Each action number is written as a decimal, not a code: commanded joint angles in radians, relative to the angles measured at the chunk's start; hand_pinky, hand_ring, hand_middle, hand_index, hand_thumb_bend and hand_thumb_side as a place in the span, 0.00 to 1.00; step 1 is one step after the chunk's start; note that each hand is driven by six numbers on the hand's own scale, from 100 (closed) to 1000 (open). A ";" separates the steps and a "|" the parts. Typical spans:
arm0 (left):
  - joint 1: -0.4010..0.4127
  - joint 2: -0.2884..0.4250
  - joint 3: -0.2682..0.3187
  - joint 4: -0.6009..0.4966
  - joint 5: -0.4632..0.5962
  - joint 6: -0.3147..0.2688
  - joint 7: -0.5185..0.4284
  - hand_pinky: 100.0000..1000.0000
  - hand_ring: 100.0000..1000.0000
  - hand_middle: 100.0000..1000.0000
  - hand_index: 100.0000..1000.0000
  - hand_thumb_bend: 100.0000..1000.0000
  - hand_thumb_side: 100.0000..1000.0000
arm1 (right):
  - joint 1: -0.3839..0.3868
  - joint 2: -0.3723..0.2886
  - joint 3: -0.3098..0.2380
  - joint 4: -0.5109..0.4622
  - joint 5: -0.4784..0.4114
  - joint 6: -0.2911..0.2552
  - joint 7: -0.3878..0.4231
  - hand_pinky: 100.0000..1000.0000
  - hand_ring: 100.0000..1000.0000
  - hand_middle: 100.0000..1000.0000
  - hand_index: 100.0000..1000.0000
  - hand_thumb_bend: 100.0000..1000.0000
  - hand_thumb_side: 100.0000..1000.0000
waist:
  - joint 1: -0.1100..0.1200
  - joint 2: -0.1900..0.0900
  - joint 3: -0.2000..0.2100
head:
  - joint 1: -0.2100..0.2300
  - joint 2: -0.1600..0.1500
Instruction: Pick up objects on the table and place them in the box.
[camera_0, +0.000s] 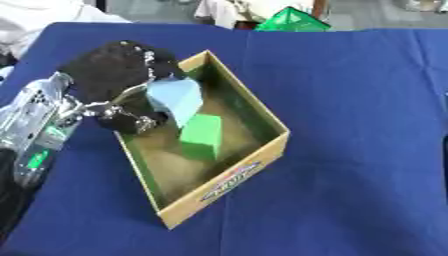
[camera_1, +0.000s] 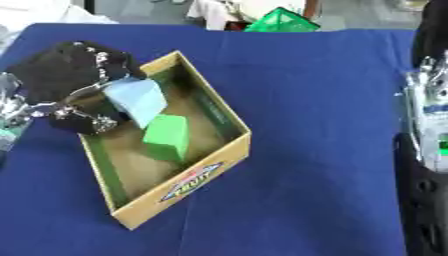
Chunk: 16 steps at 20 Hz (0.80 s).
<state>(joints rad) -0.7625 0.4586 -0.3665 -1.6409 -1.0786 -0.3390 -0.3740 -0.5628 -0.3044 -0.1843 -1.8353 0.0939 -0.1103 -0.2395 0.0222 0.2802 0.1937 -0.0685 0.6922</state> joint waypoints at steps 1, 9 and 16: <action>-0.010 0.017 0.008 -0.014 0.023 -0.012 -0.041 0.75 0.82 0.84 0.90 0.59 0.48 | -0.012 -0.022 -0.002 -0.012 -0.001 0.002 0.002 0.81 0.83 0.55 0.83 0.17 1.00 | 0.000 -0.019 -0.001 | 0.003 -0.005; -0.003 0.014 0.012 -0.017 0.032 -0.013 -0.091 0.74 0.82 0.84 0.90 0.60 0.51 | -0.014 -0.020 -0.002 -0.012 -0.001 0.001 0.002 0.81 0.83 0.55 0.83 0.17 1.00 | -0.001 -0.019 -0.003 | 0.005 -0.009; -0.010 0.016 0.062 -0.096 0.068 0.034 -0.021 0.71 0.79 0.80 0.88 0.35 0.58 | -0.010 -0.018 -0.003 -0.012 0.002 0.002 -0.001 0.81 0.83 0.55 0.83 0.17 1.00 | 0.000 -0.026 0.000 | 0.000 -0.009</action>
<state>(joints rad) -0.7560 0.4579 -0.3310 -1.7024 -1.0237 -0.3159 -0.4123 -0.5625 -0.3044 -0.1843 -1.8352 0.0937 -0.1101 -0.2396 0.0220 0.2776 0.1919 -0.0655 0.6921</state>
